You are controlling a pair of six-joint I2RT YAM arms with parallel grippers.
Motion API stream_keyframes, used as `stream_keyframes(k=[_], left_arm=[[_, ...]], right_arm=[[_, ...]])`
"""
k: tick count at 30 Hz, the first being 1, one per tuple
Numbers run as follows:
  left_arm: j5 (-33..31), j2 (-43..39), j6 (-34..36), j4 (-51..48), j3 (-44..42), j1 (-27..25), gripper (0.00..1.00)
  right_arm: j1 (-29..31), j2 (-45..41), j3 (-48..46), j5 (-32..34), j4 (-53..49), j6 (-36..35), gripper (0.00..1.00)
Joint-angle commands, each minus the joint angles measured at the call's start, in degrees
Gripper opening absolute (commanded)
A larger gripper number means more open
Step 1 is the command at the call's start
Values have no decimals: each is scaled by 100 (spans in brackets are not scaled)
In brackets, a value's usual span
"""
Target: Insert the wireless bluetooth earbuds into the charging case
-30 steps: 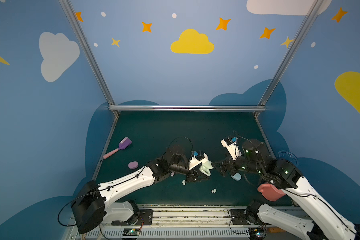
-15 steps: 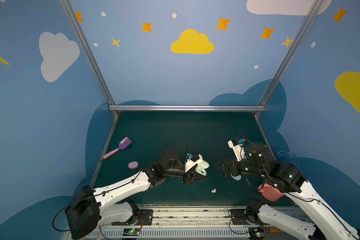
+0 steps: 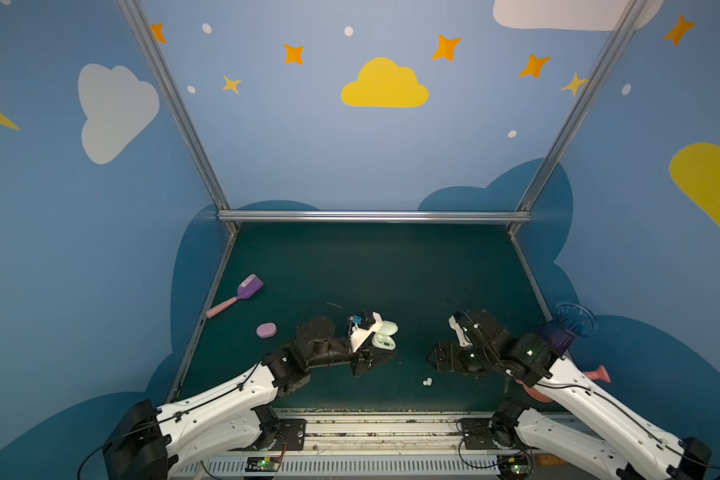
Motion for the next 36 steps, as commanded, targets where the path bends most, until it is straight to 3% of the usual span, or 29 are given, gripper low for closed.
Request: stream_keyframes(k=[1, 11, 21, 36], left_arm=[[-220, -190, -54, 158, -95, 11, 14], [-287, -357, -134, 231, -256, 11, 14], [-399, -272, -168, 348, -268, 11, 12], [-587, -488, -182, 333, -399, 11, 12]], right_arm=[[205, 57, -359, -102, 476, 660, 97], [634, 541, -1347, -177, 1476, 1693, 97], [643, 1307, -1373, -447, 2366, 1687, 95], [625, 1899, -1027, -357, 2611, 1596, 95]])
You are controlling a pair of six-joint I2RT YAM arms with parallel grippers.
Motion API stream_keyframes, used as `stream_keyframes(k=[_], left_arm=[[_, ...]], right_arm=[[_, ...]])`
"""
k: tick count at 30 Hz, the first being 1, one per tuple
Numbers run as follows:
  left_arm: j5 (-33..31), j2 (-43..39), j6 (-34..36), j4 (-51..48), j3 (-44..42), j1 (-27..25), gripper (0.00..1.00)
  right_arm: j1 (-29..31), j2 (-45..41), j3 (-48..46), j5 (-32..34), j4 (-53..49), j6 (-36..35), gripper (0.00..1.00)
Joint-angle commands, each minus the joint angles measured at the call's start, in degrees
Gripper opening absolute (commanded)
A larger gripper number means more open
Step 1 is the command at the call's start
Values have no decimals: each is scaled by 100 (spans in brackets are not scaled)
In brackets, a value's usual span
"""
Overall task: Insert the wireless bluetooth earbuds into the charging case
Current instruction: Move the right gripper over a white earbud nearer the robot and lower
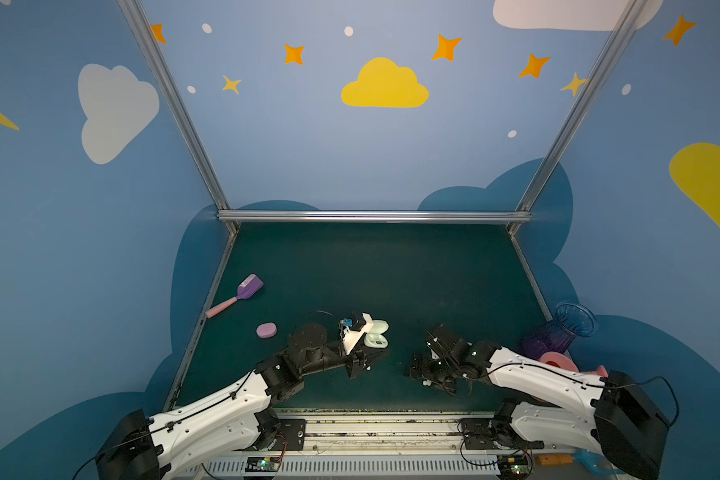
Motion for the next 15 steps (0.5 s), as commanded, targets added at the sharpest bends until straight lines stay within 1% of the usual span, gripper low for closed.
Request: stream_keyframes(k=[1, 15], left_arm=[[-44, -96, -53, 170, -6, 11, 12], [-159, -206, -68, 158, -50, 5, 11]], right_arm=[[6, 85, 188, 77, 66, -49, 95], [24, 256, 464, -89, 127, -77, 95]])
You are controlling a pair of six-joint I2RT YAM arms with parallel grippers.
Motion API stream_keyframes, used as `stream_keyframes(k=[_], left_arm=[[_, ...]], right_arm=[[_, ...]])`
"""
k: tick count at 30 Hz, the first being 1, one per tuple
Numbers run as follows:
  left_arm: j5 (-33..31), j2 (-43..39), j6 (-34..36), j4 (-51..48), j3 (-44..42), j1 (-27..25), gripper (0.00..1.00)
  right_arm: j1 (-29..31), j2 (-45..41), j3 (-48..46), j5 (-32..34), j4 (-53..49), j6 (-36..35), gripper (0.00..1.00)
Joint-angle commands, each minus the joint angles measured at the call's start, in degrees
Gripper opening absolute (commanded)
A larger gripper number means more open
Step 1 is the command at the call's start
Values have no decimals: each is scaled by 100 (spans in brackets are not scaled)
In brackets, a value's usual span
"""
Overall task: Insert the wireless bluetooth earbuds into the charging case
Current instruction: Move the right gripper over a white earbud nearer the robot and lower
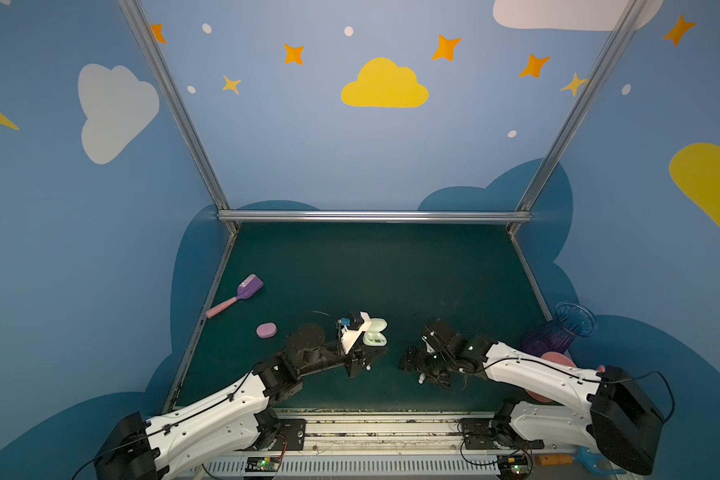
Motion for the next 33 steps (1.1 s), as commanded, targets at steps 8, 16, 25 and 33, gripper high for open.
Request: stream_keyframes(k=[8, 16, 25, 33], left_arm=[[-52, -104, -85, 198, -56, 3, 12], [32, -149, -167, 231, -49, -25, 12], [-62, -265, -184, 243, -89, -49, 12], [-95, -309, -181, 275, -120, -50, 12]], right_arm=[[33, 11, 211, 182, -452, 23, 95], [67, 331, 774, 702, -1349, -188, 75], [103, 1048, 1172, 832, -1768, -400, 44], [125, 1440, 1266, 718, -1658, -409, 40]])
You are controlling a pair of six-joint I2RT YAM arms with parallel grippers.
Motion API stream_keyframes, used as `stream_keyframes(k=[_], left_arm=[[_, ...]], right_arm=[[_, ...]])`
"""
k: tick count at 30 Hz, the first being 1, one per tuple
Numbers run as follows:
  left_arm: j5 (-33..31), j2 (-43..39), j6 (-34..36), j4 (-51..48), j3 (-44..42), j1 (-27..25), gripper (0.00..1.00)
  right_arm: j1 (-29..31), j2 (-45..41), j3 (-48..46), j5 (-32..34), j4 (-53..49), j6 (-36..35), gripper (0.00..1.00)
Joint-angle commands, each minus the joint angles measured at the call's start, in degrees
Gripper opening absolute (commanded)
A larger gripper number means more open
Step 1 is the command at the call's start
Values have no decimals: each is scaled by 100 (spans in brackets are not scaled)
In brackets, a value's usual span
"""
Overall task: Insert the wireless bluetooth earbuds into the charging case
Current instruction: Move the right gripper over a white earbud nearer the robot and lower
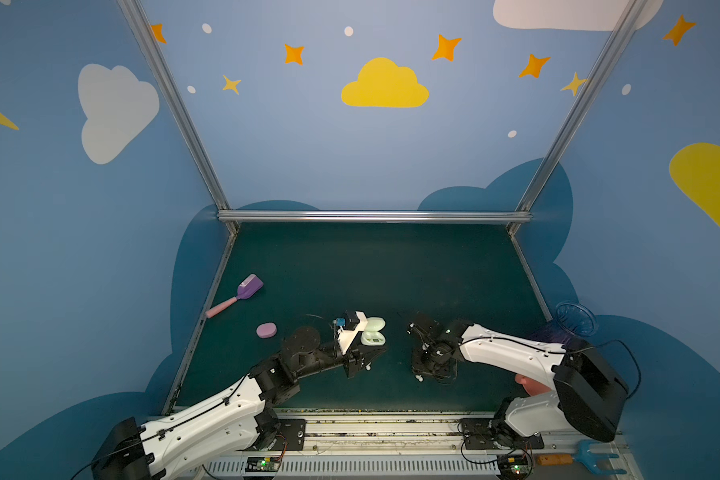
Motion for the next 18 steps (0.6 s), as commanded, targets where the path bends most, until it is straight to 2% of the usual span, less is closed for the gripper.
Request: stream_keyframes(k=[1, 12, 18], left_arm=[[-37, -58, -7, 148, -39, -11, 12], [-60, -51, 12, 112, -39, -11, 12], [-70, -36, 18, 108, -39, -8, 12]], right_arm=[[33, 146, 206, 8, -134, -70, 40], [34, 523, 369, -2, -141, -159, 37], [34, 841, 485, -60, -176, -207, 32]])
